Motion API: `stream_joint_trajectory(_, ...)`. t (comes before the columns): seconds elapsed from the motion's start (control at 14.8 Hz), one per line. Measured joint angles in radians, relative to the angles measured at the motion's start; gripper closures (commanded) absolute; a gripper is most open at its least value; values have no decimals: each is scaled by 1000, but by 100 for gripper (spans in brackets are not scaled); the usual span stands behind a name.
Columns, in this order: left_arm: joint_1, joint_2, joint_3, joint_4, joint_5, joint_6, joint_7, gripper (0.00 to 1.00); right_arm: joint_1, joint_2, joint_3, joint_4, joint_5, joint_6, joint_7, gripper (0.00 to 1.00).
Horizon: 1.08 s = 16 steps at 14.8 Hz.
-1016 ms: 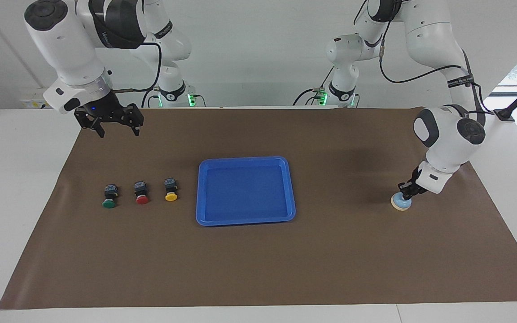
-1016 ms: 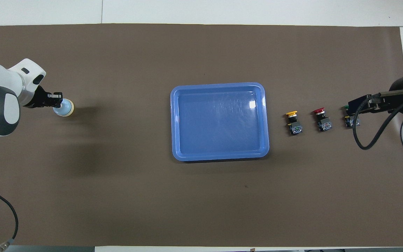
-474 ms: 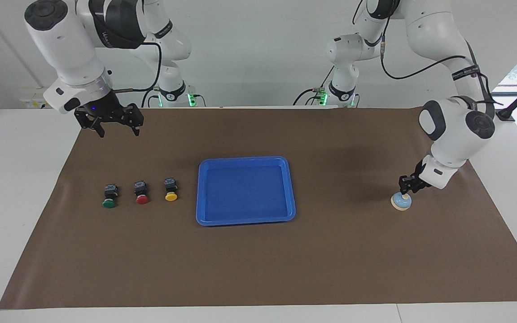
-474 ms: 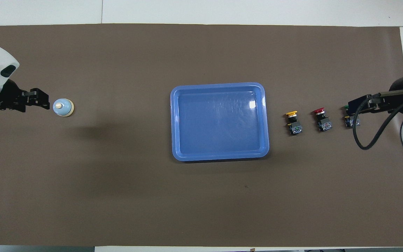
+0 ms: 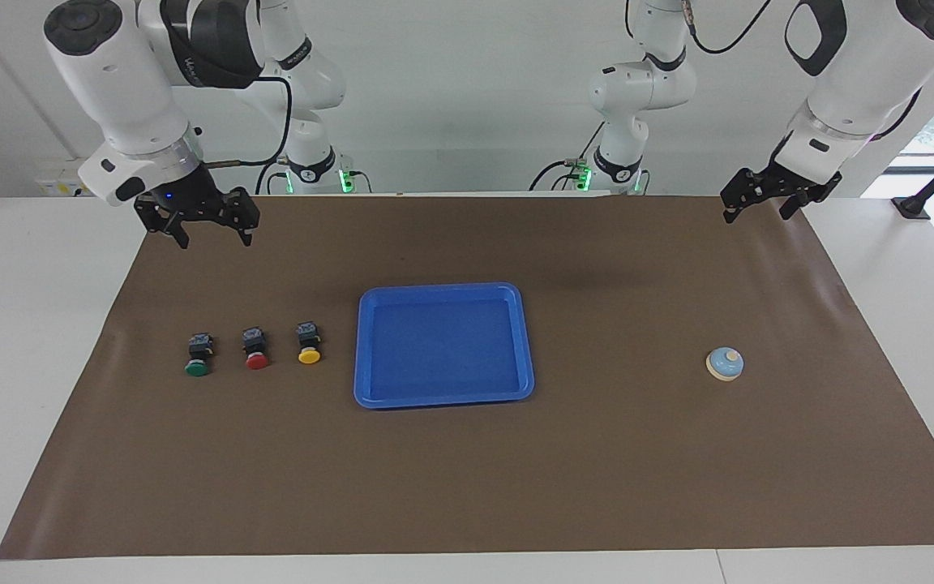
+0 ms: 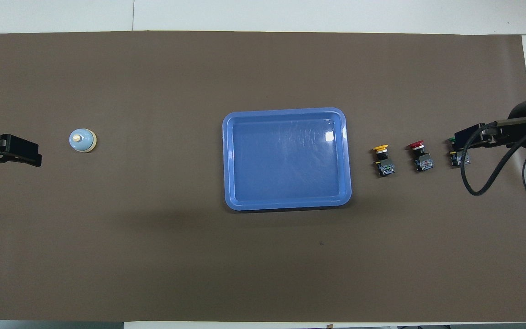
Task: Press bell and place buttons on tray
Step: 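Lift the left gripper off the bell and hold still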
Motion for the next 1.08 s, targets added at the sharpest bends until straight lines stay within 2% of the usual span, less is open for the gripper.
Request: stream_joint_trajectory(1.08, -13, 13, 6, 0, 0, -1, 0, 0, 0, 0, 0, 0, 0, 0, 0, 0)
